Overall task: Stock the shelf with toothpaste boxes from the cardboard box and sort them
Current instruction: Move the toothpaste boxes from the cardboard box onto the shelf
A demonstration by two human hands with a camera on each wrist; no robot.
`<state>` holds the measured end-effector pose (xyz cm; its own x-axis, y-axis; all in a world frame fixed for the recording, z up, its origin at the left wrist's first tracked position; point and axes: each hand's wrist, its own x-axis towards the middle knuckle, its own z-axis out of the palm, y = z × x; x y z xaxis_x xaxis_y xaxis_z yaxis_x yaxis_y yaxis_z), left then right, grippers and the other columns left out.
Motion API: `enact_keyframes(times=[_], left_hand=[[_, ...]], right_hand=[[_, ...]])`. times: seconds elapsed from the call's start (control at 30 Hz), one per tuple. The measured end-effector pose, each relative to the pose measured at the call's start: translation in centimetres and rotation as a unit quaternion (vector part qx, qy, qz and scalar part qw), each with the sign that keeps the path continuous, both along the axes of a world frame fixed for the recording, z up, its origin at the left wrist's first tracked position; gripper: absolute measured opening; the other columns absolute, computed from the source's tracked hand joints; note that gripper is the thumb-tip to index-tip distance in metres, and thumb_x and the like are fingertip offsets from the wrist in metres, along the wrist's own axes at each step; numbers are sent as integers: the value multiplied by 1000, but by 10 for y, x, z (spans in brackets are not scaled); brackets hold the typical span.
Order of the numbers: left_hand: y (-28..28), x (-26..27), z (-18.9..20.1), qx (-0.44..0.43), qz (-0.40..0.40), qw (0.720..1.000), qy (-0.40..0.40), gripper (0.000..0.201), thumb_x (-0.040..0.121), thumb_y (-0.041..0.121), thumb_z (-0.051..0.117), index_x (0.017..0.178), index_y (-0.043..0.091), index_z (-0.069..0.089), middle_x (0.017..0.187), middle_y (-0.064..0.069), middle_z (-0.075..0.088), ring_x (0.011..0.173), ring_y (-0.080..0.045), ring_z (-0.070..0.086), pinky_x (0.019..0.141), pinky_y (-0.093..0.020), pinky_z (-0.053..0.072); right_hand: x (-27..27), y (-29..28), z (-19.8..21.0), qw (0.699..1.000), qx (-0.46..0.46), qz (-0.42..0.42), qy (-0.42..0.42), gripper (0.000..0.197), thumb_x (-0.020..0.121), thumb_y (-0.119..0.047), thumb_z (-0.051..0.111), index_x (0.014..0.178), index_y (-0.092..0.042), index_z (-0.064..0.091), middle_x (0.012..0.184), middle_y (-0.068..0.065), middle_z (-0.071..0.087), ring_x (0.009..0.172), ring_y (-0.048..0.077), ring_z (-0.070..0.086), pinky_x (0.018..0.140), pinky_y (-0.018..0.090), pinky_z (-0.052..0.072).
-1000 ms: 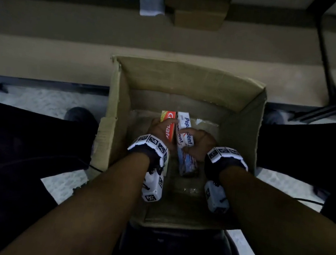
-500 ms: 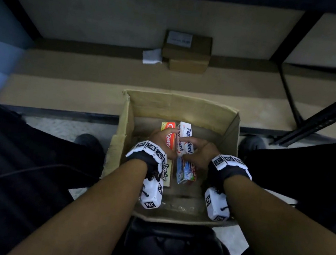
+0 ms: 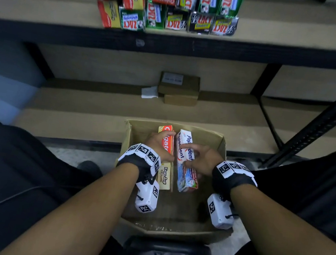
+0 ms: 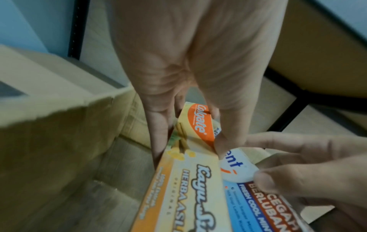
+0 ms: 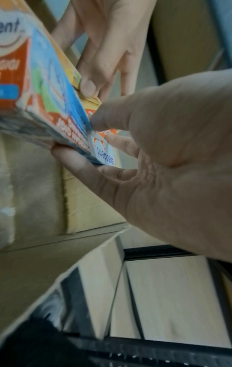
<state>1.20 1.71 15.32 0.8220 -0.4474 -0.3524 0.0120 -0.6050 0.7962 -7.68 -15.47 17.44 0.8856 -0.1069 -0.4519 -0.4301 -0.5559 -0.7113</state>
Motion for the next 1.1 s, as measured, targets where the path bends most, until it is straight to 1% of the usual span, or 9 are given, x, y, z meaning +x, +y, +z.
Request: enact_keyframes(times=[0.1,0.2,0.33,0.5,0.6,0.67,0.73,0.93,1.1], left_hand=[[5,-1,19,-1,3,1000,-7,89,60,6,87,130,47,53,121,-3,56,101,-22,64,70,-33,62],[10,-4,42,-6,5,1000,-21,86,64,7,86,132,46,51,119,-2,58,99,-20,64,59,-25,58],[14,-9,76,-12,9,998,-53,89,64,13,88,132,51,47,125,-1,51,105,-23,60,64,-30,59],[19,-14,121,-61,-2,996,-59,86,70,7,84,137,44,46,117,3,57,92,-10,59,61,-27,57],[23,-17,148,-79,-1,995,-52,83,73,7,82,137,45,45,110,6,57,96,-15,61,68,-36,61],[26,-18,165,-91,4,995,-50,82,74,8,82,137,46,45,112,5,59,101,-19,63,74,-43,62],[30,-19,181,-104,6,993,-48,81,75,8,82,135,48,46,116,1,60,103,-22,65,75,-46,62],[35,-23,231,-136,-14,988,-65,78,77,4,80,134,46,49,118,-3,64,99,-25,70,70,-47,62],[39,-32,274,-152,-34,983,-94,75,79,4,78,133,47,49,118,1,62,98,-19,69,64,-37,62]], right_hand=[[-5,-1,17,1000,-7,-3,-23,54,88,-11,71,133,-35,55,113,5,69,84,26,74,67,46,63],[-9,0,34,998,-10,-17,-58,55,86,-11,74,132,-36,57,114,2,70,84,20,73,64,43,63],[-14,2,62,995,-18,-14,-100,56,84,-15,76,130,-40,58,112,-3,70,85,16,73,60,38,63],[-18,5,106,991,-13,5,-136,54,87,-17,74,130,-41,55,108,-7,68,87,11,72,60,27,60],[-20,7,132,986,-26,17,-166,55,86,-17,75,133,-39,56,111,-6,68,90,9,71,70,31,62],[-22,8,148,982,-35,18,-184,55,85,-17,76,133,-37,57,110,-6,70,89,9,72,68,32,63],[-24,8,162,979,-38,15,-200,55,85,-18,77,132,-38,57,111,-4,71,89,12,72,63,36,63],[-33,10,202,971,-18,12,-237,52,83,-15,78,125,-42,62,105,-3,73,85,17,75,59,43,63],[-44,15,250,961,-36,28,-272,53,84,-14,77,129,-38,61,105,-4,69,83,17,74,57,41,62]])
